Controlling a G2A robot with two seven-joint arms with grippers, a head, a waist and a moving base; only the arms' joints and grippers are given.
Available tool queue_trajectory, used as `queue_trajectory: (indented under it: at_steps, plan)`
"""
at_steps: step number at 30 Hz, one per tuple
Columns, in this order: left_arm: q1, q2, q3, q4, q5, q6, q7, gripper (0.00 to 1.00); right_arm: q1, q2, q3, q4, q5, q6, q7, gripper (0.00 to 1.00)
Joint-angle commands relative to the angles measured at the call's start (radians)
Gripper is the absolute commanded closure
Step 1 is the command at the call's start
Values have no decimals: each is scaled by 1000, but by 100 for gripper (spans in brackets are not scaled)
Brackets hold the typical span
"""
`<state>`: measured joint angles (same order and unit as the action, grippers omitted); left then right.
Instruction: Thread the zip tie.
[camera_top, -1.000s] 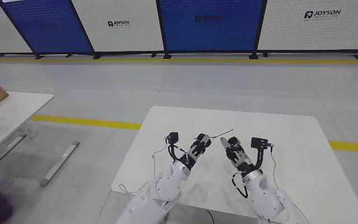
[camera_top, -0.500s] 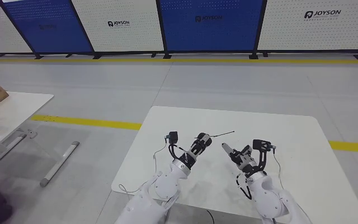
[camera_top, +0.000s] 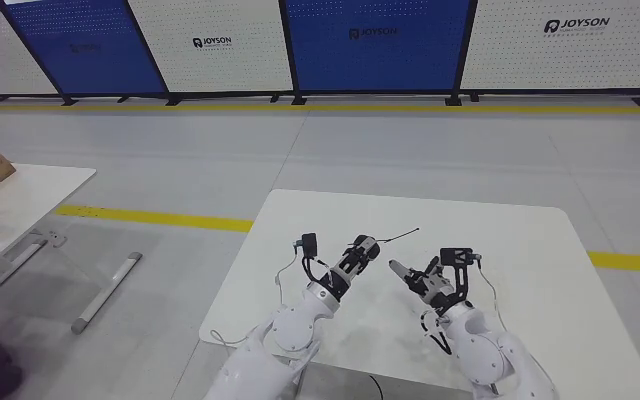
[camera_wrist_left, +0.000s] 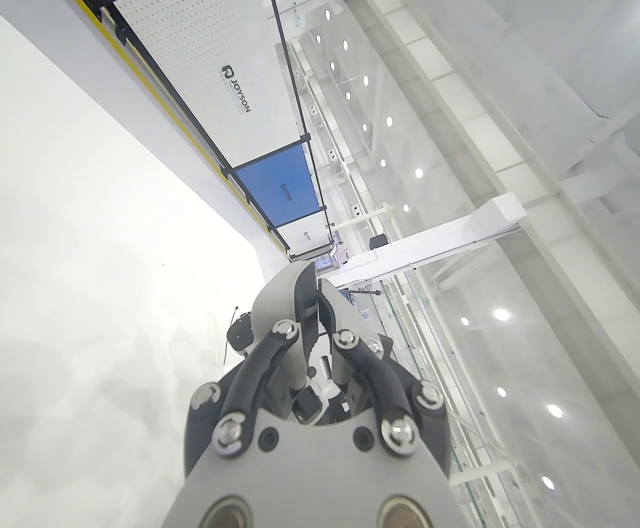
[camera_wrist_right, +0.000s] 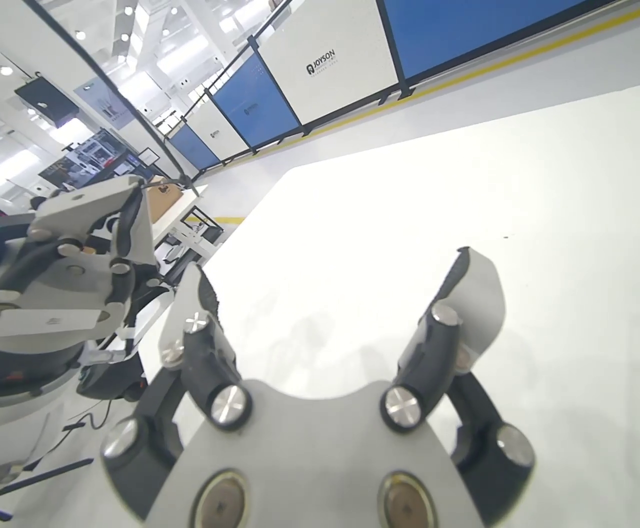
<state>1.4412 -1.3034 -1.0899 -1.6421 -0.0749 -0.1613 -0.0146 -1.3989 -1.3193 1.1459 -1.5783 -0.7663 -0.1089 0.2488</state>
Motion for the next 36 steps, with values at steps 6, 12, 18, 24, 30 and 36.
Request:
queue_trajectory:
  at_steps: [6,12,18,24,30,36]
  plan:
    - [-3,-3,17,5,20,1,3,100,6,-12,-21,4,59,25,-62,72]
    - [-6,-4,19,9,28,-1,13,100,24,-18,-55,23,40,27,-59,93]
    - [-8,-5,28,12,40,-2,7,100,31,-20,-66,23,40,18,-52,79]
    - [-6,-5,30,26,46,-5,-10,100,27,-20,-67,10,45,-2,-50,84]
    - [-4,-4,31,28,50,-2,-16,100,25,-19,-66,4,45,-10,-47,84]
    - [-5,-5,35,27,57,0,-17,100,25,-20,-71,2,38,-16,-43,76]
